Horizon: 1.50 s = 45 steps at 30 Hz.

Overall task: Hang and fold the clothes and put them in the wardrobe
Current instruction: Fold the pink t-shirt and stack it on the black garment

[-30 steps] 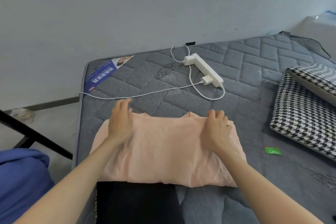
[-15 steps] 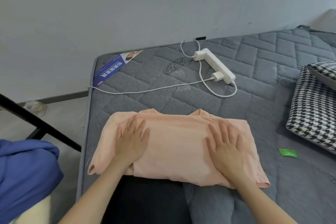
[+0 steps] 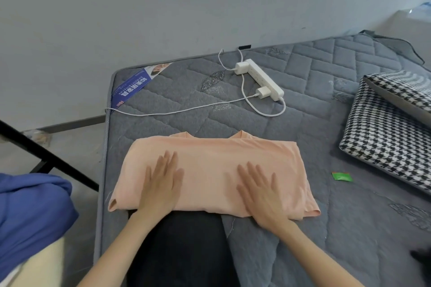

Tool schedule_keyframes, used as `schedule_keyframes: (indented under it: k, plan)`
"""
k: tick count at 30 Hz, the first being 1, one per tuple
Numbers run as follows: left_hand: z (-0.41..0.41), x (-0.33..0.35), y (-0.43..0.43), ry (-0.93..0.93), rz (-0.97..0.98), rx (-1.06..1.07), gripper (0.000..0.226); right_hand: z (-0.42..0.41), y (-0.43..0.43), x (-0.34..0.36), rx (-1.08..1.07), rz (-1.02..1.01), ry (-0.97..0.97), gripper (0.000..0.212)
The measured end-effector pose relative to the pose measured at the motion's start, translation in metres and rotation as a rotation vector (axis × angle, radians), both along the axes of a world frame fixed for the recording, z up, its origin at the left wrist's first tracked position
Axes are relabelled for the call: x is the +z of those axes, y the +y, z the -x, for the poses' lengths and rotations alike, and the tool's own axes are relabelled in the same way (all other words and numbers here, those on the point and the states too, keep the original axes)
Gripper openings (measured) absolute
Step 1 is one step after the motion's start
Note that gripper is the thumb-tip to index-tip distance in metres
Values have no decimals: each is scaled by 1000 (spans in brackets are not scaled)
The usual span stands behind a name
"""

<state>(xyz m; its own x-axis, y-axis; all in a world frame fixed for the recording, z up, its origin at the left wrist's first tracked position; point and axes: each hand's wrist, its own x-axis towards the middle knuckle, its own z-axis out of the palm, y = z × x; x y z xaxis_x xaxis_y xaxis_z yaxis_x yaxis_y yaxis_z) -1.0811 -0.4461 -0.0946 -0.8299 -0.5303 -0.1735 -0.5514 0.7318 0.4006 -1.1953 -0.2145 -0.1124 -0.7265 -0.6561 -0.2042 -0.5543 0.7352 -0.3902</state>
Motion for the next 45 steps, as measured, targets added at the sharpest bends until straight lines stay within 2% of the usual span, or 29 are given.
schedule_keyframes:
  k: [2,5,9,11,13,17,19,25,33,40,45]
  plan:
    - [-18,-3,3,-28,46,-86,54,-13,4,-5,107,-69,25,72]
    - [-45,-2,-5,-17,83,-127,56,-14,20,-16,142,-166,115,78]
    - [-71,7,-12,19,60,-148,59,-11,24,-2,164,-209,31,94]
    - [-87,13,-13,111,64,-127,58,-16,23,10,193,-201,-32,85]
    - [-102,16,-16,197,159,-96,49,-25,21,19,237,-183,-46,77]
    - [-111,20,-22,278,372,-153,21,-42,11,23,280,-245,65,70]
    - [-107,24,-25,296,417,-194,19,-47,4,23,262,-270,109,66]
    - [-105,40,-32,208,469,-254,30,-48,-5,17,218,-330,94,59]
    - [-109,46,-51,127,550,-327,36,-51,-3,17,215,-367,118,65]
    - [-109,48,-59,25,646,-298,45,-48,6,15,177,-333,112,68]
    - [-100,38,-30,20,621,-295,47,-49,22,13,196,-234,157,68]
